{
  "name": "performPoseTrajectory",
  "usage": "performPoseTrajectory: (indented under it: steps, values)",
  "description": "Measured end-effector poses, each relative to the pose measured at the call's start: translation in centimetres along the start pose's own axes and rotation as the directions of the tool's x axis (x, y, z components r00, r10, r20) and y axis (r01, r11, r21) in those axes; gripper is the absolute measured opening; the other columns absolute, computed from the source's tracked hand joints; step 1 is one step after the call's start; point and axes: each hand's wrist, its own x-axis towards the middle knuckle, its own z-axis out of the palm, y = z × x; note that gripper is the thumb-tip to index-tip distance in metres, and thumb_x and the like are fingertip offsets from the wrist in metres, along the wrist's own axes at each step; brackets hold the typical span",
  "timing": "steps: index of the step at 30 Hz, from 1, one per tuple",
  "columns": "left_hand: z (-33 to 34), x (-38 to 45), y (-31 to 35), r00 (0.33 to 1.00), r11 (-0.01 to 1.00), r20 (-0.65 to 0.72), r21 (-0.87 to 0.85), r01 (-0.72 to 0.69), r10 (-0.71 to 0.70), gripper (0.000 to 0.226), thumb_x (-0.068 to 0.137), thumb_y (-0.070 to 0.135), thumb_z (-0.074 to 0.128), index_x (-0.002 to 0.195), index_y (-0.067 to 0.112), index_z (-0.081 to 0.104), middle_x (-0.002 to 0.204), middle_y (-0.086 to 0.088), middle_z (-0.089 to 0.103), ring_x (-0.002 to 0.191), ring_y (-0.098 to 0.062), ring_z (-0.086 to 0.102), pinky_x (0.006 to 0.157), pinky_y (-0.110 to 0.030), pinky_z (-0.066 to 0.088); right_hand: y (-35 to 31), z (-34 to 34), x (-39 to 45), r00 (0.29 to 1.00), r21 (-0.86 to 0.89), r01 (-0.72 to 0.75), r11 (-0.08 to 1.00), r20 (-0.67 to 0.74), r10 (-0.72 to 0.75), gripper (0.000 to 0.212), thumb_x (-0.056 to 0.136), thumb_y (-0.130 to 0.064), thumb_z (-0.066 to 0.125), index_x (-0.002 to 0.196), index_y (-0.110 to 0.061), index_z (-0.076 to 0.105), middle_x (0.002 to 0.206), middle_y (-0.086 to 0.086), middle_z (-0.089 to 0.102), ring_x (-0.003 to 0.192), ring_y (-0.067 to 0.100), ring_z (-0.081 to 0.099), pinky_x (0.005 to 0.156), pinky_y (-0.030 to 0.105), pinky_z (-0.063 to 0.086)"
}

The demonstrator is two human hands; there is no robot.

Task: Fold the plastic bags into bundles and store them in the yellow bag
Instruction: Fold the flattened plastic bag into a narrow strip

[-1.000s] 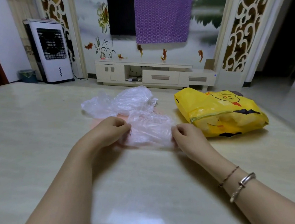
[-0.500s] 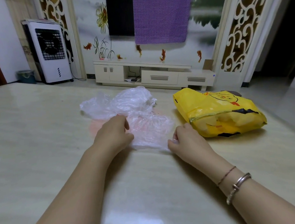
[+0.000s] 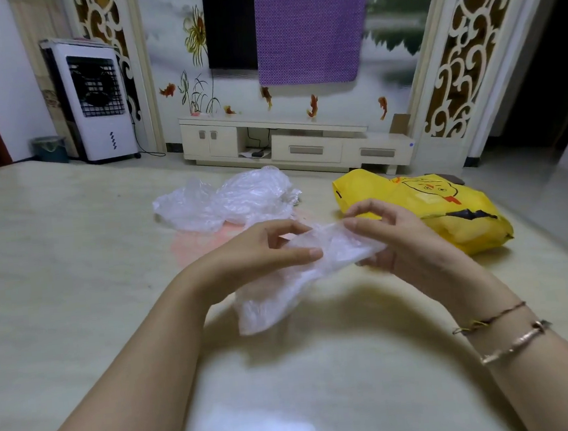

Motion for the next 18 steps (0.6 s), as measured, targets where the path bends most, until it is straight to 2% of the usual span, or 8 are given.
performPoseTrajectory:
  steps: [2,4,5,7,9,14,16,18]
  values:
    - [0.1,0.5,-0.1,0.989,0.997,-0.150,-0.070,-0.016,0.005,0.021,0.085,0.024,0.072,0.105,0.028,0.067,0.081,0.003,0.071,0.070,-0.005,0.066,0.061,-0.012,0.046,0.6,0.1,0.5,0.978,-0.034,0.140,0.990,-0.154,-0.144,0.030,0.078,-0.019,0.076,0.101,-0.015,0.057,0.096,0.010,0.063,0.081,0.016,0.061,0.062,0.024,0.054]
    - [0.3,1.2,-0.5,0.946,0.976,-0.317,-0.219,0.003,-0.074,0.024,0.086,0.019,0.070,0.109,0.026,0.064,0.083,-0.003,0.071,0.066,-0.013,0.068,0.059,-0.019,0.050,1.4,0.1,0.9,0.871,-0.412,0.325,0.851,-0.220,-0.439,0.035,0.083,-0.019,0.073,0.110,-0.019,0.051,0.116,0.004,0.059,0.102,0.011,0.058,0.081,0.020,0.050]
    - [0.4,1.6,-0.9,0.912,0.961,-0.390,-0.276,0.020,-0.131,0.026,0.087,0.018,0.069,0.111,0.024,0.062,0.083,-0.005,0.070,0.064,-0.016,0.067,0.060,-0.023,0.052,1.9,0.0,1.0,0.804,-0.629,0.385,0.675,-0.130,-0.580,0.040,0.083,-0.020,0.072,0.115,-0.021,0.049,0.122,0.000,0.055,0.110,0.010,0.054,0.090,0.019,0.044]
    - [0.9,2.2,-1.6,0.840,0.949,-0.493,-0.305,0.074,-0.224,0.027,0.088,0.018,0.066,0.114,0.022,0.058,0.080,-0.001,0.067,0.059,-0.013,0.064,0.054,-0.021,0.050,2.8,0.1,1.1,0.717,-0.821,0.476,0.317,0.153,-0.680,0.050,0.079,-0.025,0.068,0.124,-0.019,0.047,0.130,-0.002,0.048,0.120,0.015,0.044,0.101,0.022,0.034]
    - [1.3,2.6,-2.0,0.818,0.930,-0.505,-0.356,0.090,-0.273,0.030,0.089,0.016,0.063,0.117,0.020,0.052,0.081,0.000,0.065,0.058,-0.010,0.063,0.046,-0.019,0.046,3.6,0.9,1.0,0.723,-0.844,0.510,0.165,0.317,-0.614,0.056,0.074,-0.029,0.067,0.125,-0.022,0.045,0.130,-0.001,0.045,0.119,0.019,0.041,0.101,0.028,0.033]
    - [1.6,2.7,-2.7,0.847,0.930,-0.436,-0.328,0.164,-0.303,0.043,0.087,0.010,0.061,0.125,0.017,0.042,0.098,-0.005,0.064,0.079,-0.018,0.068,0.067,-0.032,0.059,4.4,2.3,1.0,0.743,-0.829,0.559,0.020,0.490,-0.457,0.039,0.066,-0.014,0.069,0.100,-0.023,0.053,0.110,-0.005,0.052,0.101,0.021,0.045,0.086,0.037,0.043]
    - [1.4,2.7,-3.2,0.841,0.975,-0.494,-0.084,0.205,-0.219,0.053,0.084,0.011,0.063,0.131,0.017,0.038,0.106,-0.003,0.058,0.091,-0.022,0.064,0.076,-0.039,0.057,4.3,1.9,1.0,0.749,-0.808,0.586,0.061,0.511,-0.421,0.027,0.067,-0.012,0.065,0.091,-0.022,0.056,0.094,-0.009,0.057,0.092,0.017,0.046,0.080,0.037,0.043]
    - [1.2,2.4,-3.1,0.837,0.947,-0.543,0.231,0.221,-0.063,0.054,0.080,0.013,0.066,0.128,0.021,0.042,0.113,0.000,0.049,0.102,-0.020,0.051,0.079,-0.032,0.047,4.3,1.5,0.9,0.772,-0.798,0.587,0.140,0.498,-0.396,0.021,0.069,-0.011,0.064,0.087,-0.022,0.058,0.085,-0.011,0.059,0.088,0.012,0.044,0.080,0.033,0.041]
